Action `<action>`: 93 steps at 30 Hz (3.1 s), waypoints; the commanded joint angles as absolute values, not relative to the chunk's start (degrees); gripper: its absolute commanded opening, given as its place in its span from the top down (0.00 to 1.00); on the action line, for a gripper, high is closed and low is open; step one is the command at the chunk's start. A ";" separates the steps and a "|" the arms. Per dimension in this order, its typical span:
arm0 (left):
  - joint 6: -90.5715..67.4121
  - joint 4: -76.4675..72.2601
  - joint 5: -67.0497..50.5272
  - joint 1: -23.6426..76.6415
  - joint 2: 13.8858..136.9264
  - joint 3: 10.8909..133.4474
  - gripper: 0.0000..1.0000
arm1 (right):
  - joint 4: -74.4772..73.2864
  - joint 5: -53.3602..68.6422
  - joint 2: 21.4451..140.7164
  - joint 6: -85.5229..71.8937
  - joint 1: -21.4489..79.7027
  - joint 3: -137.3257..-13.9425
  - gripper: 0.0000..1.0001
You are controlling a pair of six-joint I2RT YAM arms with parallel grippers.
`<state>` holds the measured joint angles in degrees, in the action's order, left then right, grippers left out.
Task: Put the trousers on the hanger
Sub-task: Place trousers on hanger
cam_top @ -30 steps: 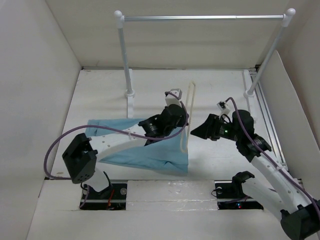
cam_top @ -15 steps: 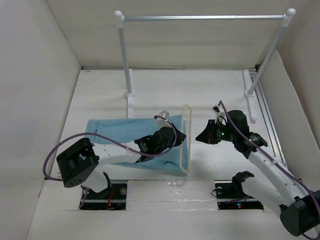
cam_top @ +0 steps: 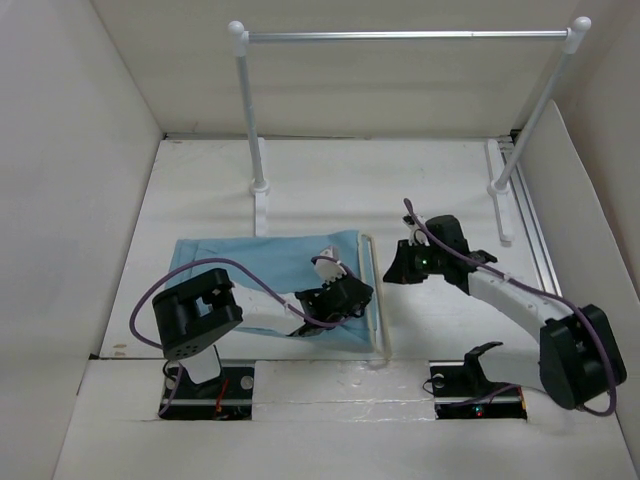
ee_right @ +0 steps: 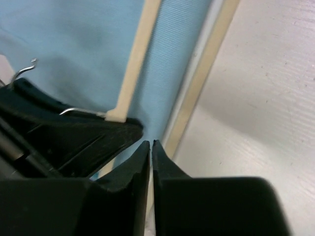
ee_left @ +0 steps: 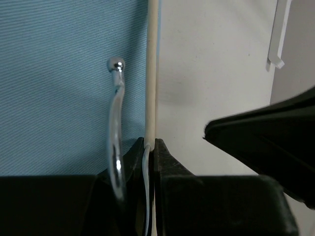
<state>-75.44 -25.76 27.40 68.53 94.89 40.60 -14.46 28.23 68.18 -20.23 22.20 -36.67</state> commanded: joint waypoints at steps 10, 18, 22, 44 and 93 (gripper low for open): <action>-81.91 -17.05 35.77 71.37 95.54 44.47 1.00 | 5.27 27.95 83.76 -20.39 24.96 -37.88 0.65; -80.16 -17.67 35.33 71.37 95.98 44.56 1.00 | 6.85 28.48 82.80 -22.93 25.49 -36.04 0.65; -79.89 -18.28 35.24 71.37 96.15 44.03 1.00 | 5.63 27.95 84.10 -22.76 25.49 -36.65 0.59; -69.02 -17.40 36.65 66.80 95.45 42.10 1.00 | 3.79 31.64 73.25 -23.30 22.17 -25.67 1.00; -53.89 5.97 41.92 60.29 84.02 39.63 1.00 | -13.54 35.87 78.04 -5.80 -11.25 -36.74 1.00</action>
<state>-59.07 -3.16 33.78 61.76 84.86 39.77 -16.38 39.44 77.52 -7.70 -9.41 -35.51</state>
